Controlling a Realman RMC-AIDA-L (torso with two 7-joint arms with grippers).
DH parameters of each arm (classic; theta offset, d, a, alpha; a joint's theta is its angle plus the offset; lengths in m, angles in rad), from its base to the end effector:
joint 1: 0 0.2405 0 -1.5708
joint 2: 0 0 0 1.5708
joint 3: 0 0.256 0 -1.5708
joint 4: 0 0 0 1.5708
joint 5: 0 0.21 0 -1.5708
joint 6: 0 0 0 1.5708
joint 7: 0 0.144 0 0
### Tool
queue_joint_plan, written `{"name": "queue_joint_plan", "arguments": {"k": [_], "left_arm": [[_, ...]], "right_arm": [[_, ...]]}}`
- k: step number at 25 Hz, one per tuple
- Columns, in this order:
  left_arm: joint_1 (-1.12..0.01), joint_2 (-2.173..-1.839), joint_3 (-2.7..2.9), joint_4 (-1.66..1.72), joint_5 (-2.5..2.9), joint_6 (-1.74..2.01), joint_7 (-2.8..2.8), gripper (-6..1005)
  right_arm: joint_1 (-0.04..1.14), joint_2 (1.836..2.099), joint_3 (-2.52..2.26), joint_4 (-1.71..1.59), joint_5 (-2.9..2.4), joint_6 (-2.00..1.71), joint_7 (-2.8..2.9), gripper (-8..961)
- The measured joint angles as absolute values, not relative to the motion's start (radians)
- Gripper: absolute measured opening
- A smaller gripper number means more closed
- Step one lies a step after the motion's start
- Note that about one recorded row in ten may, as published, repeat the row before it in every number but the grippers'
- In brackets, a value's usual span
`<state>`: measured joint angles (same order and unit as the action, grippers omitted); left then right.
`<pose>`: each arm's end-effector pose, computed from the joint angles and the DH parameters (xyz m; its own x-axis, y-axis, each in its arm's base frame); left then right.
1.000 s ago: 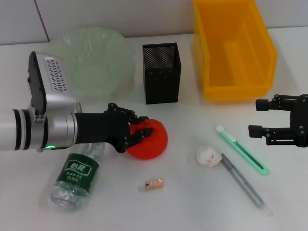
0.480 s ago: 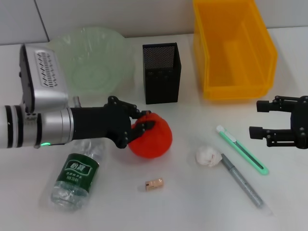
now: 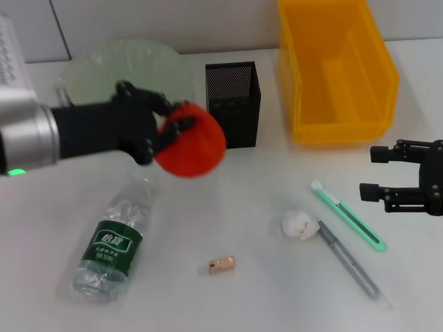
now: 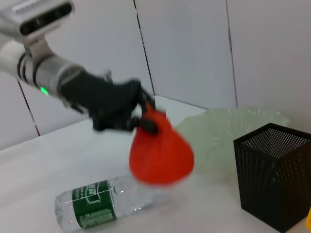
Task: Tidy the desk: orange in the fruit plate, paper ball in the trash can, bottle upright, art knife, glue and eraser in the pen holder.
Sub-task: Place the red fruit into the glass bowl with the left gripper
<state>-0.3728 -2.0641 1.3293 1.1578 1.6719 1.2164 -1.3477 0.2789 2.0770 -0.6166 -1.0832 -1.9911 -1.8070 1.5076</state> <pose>-0.1788 0.3470 -0.0020 0.9302 -0.1143 0.3487 0.0388 -0.9143 -0.4033 0.2925 0.2698 0.0793 0.8170 -0.3260 -0.4756 -0.4777 -0.8446 -0.2417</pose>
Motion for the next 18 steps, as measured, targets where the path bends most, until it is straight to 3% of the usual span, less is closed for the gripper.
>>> {"name": "queue_joint_plan", "arguments": {"k": [4,18], "left_arm": [[-0.371,-2.065,1.247,1.195,1.669,1.214,-1.360,167],[-0.539,-2.063,0.984,1.017,1.667,1.044,-1.317,168]], "right_arm": [[0.279,2.077,-0.617,-1.069,-1.991,-1.811,1.496,761],[0.281,2.078,-0.625,-1.037,-1.988,-1.818,1.469,760]]}}
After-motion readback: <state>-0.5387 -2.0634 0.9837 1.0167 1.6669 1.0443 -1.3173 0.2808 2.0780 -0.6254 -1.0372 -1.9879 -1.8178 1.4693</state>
